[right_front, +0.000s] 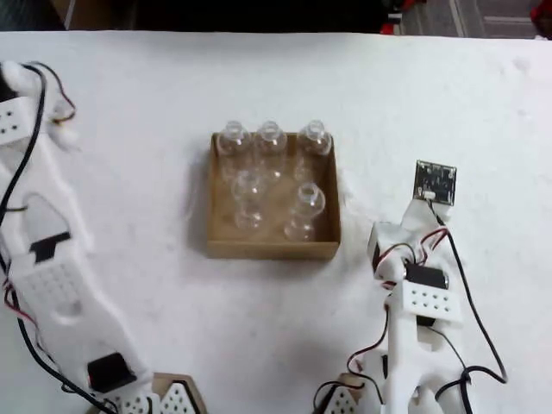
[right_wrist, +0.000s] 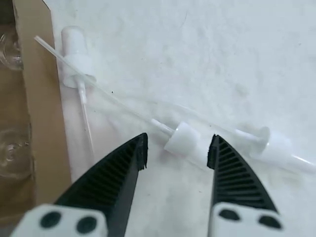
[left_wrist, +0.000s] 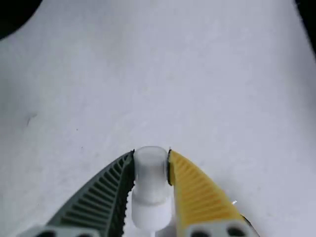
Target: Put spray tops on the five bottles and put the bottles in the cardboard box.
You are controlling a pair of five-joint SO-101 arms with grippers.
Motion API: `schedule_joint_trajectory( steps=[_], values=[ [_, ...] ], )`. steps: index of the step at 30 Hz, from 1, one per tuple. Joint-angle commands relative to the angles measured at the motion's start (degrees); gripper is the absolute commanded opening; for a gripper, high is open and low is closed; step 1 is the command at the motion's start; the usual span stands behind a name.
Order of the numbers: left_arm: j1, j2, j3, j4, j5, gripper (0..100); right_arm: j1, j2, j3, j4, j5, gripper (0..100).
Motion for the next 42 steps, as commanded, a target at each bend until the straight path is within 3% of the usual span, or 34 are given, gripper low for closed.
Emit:
schedule_joint_trajectory(
  steps=[1, 11, 19, 24, 33, 37, 42],
  values=[
    [3.4, -13.0, -0.9, 0.4, -10.8, 2, -0.4, -1.2, -0.2, -0.8, 0.6, 18.0],
    [14.7, -33.4, 0.6, 0.4, -33.8, 2, -0.2, -1.2, -0.2, -0.8, 0.6, 18.0],
    [27.5, -56.5, 27.7, -0.8, -36.4, 2, -0.2, -1.0, -0.2, -0.8, 0.6, 18.0],
    [31.5, -69.8, 43.1, -11.2, -36.3, 2, -0.2, -1.0, -0.2, -0.8, 0.6, 18.0],
    [31.6, -89.1, 72.5, -31.6, -36.4, 2, -0.2, -1.0, -0.2, -0.8, 0.6, 18.0],
    [31.6, -92.2, 81.9, -41.8, -36.4, 2, -0.2, -0.9, -0.2, -0.8, 0.6, 18.0],
    [31.7, -88.9, 84.7, -53.0, -36.1, 2, -0.2, -0.9, -0.2, -0.8, 0.6, 18.0]
  ],
)
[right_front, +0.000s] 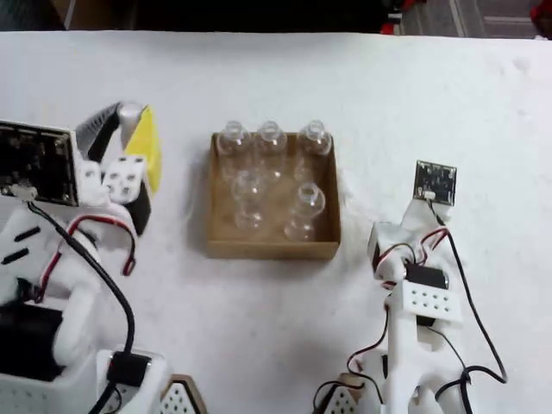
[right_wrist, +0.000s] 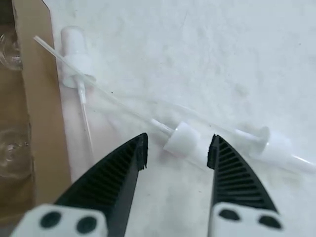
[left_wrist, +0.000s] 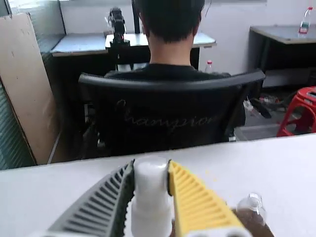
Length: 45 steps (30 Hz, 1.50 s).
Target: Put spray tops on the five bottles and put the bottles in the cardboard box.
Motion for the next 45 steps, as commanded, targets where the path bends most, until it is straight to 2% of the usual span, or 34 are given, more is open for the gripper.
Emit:
schedule_joint_trajectory(
  steps=[1, 8, 13, 20, 24, 38, 45],
  values=[
    [0.7, 3.2, 0.0, -9.0, -0.3, 2, -0.2, -0.9, -0.2, -0.9, 0.6, 18.0],
    [2.2, 11.5, 0.5, -24.8, -0.1, 2, -0.2, -0.9, -0.2, -1.2, 0.6, 18.0],
    [8.0, 15.3, 0.6, -29.0, -0.5, 2, -0.2, -1.0, -0.2, -1.3, 0.6, 18.0],
    [9.9, 32.7, -2.6, -42.3, -1.4, 2, -0.1, -1.0, -0.2, -1.3, 0.6, 18.0],
    [9.8, 37.5, -6.2, -41.1, -4.7, 2, -0.1, -0.7, -0.2, -2.5, 0.6, 18.0],
    [10.2, 41.7, -6.5, -40.7, -4.6, 2, -0.1, -0.7, -0.1, -2.7, 0.7, 18.0],
    [10.2, 41.8, -5.9, -45.6, -4.6, 2, -0.1, -0.7, -0.1, -2.7, 0.7, 18.0]
  ],
)
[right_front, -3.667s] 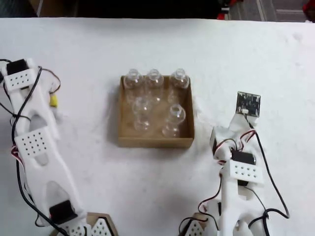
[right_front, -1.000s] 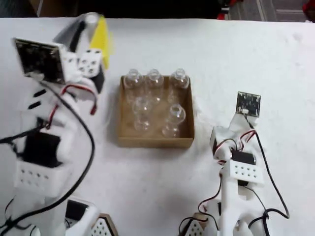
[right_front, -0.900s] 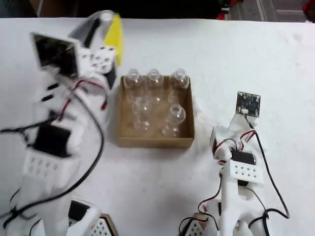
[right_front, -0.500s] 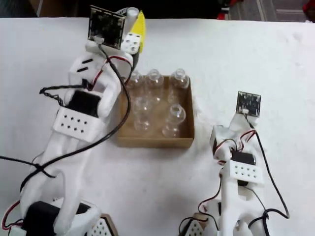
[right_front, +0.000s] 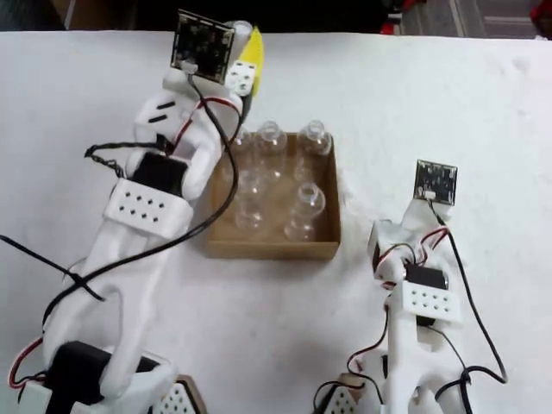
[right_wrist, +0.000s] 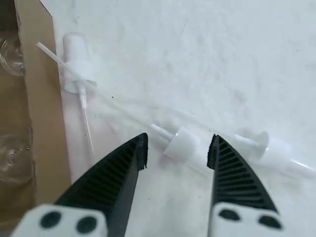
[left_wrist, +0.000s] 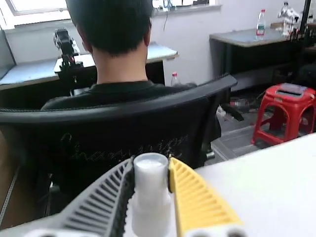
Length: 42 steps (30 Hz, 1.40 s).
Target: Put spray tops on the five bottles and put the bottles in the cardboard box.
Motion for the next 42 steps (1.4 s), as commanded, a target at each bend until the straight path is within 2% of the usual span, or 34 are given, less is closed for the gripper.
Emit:
schedule_joint_trajectory(
  steps=[1, 17, 28, 31, 36, 42],
  values=[
    [0.7, -0.7, -3.4, -2.4, -0.5, 2, -0.1, -0.7, -0.4, -1.1, 0.7, 18.0],
    [0.7, -0.5, 3.4, -3.3, -0.5, 2, -0.1, -0.7, -0.4, -1.1, 0.7, 18.0],
    [0.4, -1.1, 20.8, -24.1, -0.4, 2, -0.1, -0.7, -0.4, -1.2, 0.7, 18.0],
    [0.2, -1.1, 24.2, -25.4, 0.0, 2, -0.2, -0.7, -0.4, -1.3, 0.7, 18.0],
    [0.2, -5.5, 28.0, -25.1, 10.4, 2, -0.3, -0.7, -0.4, -1.3, 0.7, 18.0],
    [0.2, -8.7, 31.2, -25.5, 6.3, 2, -0.3, -0.7, -0.4, -1.3, 0.7, 18.0]
  ],
)
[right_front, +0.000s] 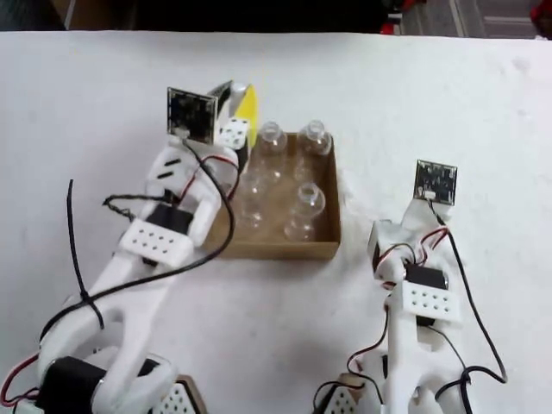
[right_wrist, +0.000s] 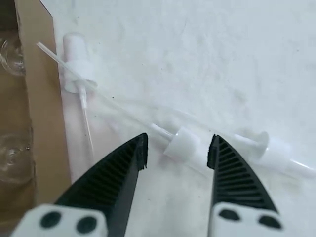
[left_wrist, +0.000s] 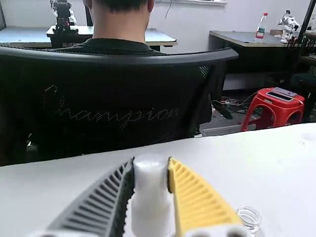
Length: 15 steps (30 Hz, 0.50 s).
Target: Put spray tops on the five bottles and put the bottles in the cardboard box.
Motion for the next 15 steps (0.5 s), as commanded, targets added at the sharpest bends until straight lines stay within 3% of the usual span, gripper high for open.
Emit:
schedule_joint_trajectory(
  steps=[1, 9, 15],
  values=[
    [0.2, -3.1, 0.4, -1.9, -1.8, 2, -0.3, -0.7, -0.4, -1.3, 0.7, 18.0],
    [-0.7, -3.0, 2.2, -2.2, -1.9, 2, -0.2, -0.7, -0.4, -1.1, 0.7, 18.0],
    [-2.9, -3.0, 6.8, -9.8, -1.9, 2, -0.2, -0.7, -0.4, -1.2, 0.7, 18.0]
  ],
)
